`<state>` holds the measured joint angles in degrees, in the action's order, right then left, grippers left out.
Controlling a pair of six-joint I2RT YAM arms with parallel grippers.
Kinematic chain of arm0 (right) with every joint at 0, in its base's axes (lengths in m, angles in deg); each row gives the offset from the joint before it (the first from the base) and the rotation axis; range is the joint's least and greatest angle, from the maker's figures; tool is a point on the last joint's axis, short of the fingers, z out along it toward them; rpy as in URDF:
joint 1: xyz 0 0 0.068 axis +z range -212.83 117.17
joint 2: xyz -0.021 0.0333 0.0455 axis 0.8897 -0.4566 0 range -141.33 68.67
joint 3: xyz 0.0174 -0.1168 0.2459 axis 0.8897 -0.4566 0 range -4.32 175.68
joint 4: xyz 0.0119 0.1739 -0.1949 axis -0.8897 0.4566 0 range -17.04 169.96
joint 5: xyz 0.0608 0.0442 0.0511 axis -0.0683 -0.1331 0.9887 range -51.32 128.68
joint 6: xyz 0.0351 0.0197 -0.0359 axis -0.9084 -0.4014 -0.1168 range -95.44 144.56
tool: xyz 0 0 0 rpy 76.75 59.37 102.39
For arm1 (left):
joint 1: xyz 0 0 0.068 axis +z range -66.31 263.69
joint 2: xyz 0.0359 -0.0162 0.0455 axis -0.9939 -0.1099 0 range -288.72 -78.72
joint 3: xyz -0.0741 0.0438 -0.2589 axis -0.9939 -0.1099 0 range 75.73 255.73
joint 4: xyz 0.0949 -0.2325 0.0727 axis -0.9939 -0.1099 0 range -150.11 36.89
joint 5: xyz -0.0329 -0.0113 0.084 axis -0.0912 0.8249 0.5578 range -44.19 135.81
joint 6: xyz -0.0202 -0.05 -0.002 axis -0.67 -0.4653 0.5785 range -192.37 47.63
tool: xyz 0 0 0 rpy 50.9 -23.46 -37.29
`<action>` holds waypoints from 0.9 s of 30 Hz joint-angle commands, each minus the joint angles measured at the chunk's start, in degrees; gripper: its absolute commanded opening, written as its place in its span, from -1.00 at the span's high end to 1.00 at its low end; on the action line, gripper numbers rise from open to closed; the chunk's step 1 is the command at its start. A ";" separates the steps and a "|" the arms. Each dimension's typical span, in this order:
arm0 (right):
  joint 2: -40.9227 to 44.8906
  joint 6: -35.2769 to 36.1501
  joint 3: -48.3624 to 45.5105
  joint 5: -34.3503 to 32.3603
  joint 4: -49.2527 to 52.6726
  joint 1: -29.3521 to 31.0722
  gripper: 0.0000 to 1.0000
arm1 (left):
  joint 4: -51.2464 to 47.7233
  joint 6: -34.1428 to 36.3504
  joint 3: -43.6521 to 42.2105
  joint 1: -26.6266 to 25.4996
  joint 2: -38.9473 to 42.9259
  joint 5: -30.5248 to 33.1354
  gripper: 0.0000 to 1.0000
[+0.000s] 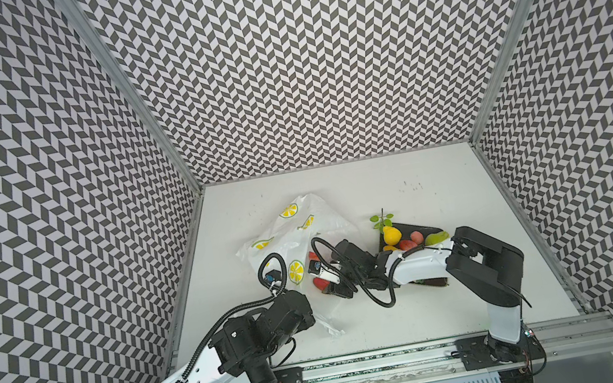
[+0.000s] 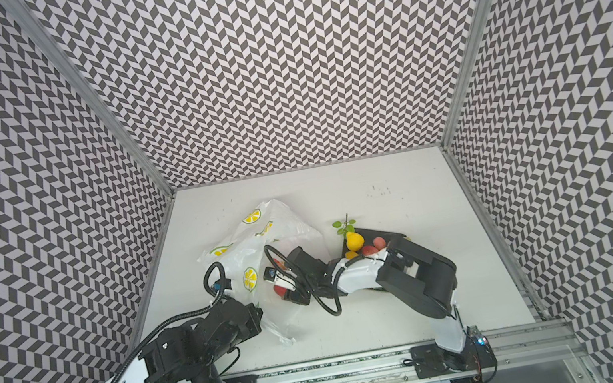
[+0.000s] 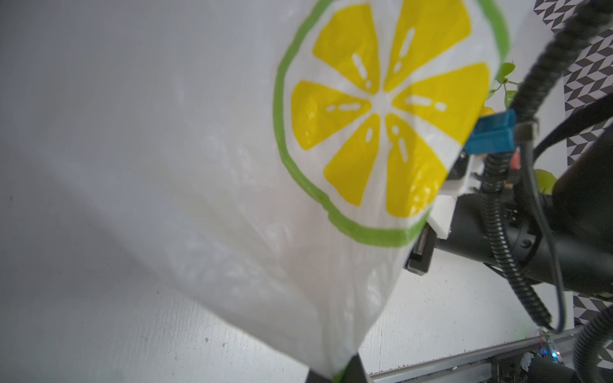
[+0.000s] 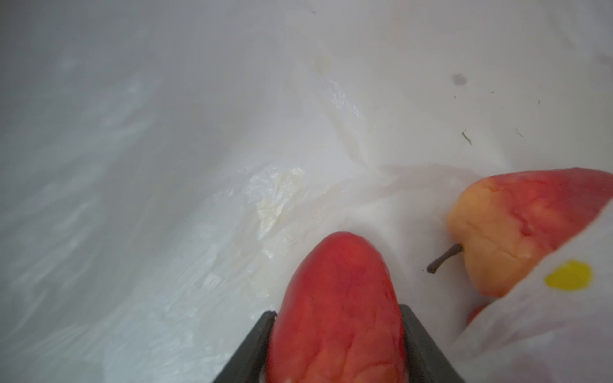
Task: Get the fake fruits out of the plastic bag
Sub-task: 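Close the right gripper on the red apple inside the bag, then lift the red apple out of the bag and lower it onto the black tray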
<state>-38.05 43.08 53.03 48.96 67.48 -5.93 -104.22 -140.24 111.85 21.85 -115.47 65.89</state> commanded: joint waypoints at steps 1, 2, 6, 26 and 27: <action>6.73 -1.67 -2.69 1.05 -3.68 0.66 0.38 | -0.49 -1.59 0.89 0.29 0.79 2.87 1.00; 8.29 -2.47 -3.97 1.56 -4.02 0.83 0.39 | -0.30 -2.00 0.72 0.23 0.91 3.31 1.00; 15.99 -7.11 -9.60 4.66 -4.84 1.43 0.41 | 2.05 -3.57 -0.83 0.23 2.33 4.30 1.00; 56.14 -53.81 -22.82 -20.66 30.57 -10.81 0.40 | 9.71 0.79 -2.89 1.26 2.36 5.10 1.00; 57.56 -55.60 -23.50 -21.70 32.01 -11.75 0.40 | 9.64 1.14 -2.71 1.47 2.38 4.84 1.00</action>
<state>16.51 -2.32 31.82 32.94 93.86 -16.81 -96.57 -140.77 109.53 22.70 -113.22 69.67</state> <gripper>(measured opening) 0.507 0.047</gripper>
